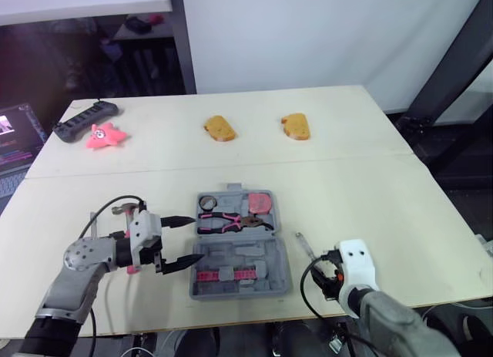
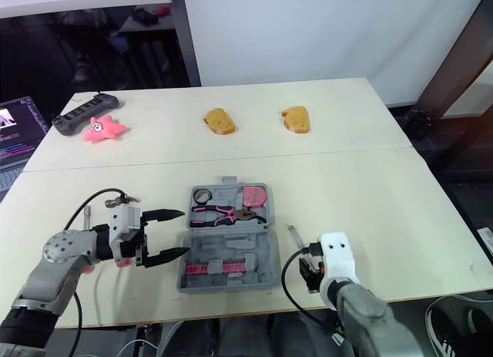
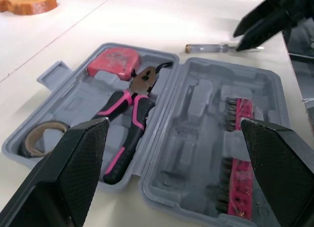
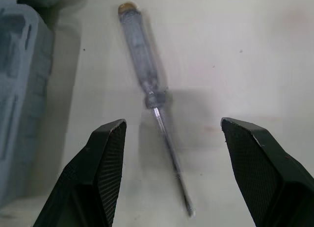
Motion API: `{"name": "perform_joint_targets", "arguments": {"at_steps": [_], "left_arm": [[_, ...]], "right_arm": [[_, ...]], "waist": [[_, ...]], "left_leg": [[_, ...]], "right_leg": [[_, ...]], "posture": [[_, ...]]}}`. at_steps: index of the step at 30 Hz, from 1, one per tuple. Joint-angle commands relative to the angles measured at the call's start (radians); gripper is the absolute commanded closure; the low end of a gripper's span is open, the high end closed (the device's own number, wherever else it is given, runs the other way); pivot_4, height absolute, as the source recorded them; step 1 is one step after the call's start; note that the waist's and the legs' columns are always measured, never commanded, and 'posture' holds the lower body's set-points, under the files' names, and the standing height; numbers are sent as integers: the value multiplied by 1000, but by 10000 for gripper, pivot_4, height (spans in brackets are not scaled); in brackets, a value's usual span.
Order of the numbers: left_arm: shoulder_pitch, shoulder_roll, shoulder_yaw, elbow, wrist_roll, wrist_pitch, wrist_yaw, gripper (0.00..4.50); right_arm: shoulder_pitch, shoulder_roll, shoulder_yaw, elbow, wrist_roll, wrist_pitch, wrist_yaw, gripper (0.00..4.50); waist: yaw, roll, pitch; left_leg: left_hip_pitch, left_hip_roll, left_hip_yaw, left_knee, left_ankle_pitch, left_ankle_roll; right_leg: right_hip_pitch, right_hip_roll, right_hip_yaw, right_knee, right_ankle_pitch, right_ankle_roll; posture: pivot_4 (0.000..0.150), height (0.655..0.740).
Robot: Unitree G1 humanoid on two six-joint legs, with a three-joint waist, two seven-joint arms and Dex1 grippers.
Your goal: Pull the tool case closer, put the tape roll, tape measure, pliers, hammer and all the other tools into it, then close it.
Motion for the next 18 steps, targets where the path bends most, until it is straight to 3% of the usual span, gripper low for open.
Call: {"name": "perform_joint_targets", "arguments": {"at_steps": [1,7,14,18], "left_arm": [[-24,17,13,4,-9,3,-20,0],[-47,23,13,22,-8,1,-35,0],[-46,23,17,20,-5,-1,-35,0],[-42,23,19,14,-6,1,-31,0]], "right_arm": [[49,-16,40,89,-62,-306,7,12365],[48,-53,67,271,-70,-532,86,12365],[67,-50,42,341,-36,-530,125,12365],[84,-43,56,338,-34,-509,121,24556]], "waist": [[3,0,0],[6,-1,0],[9,-2,-1],[10,-3,-2]], "left_leg": [[0,0,0,0,0,0],[-1,-1,0,-2,0,0],[1,-1,-2,-1,0,0],[2,-1,-2,-1,0,0]], "right_leg": [[0,0,0,0,0,0],[0,-1,0,-1,-2,3],[2,-1,0,0,-3,1],[4,-1,-1,0,-4,0]], "posture": [[1500,7400],[1500,7400],[1500,7400],[1500,7400]]}}
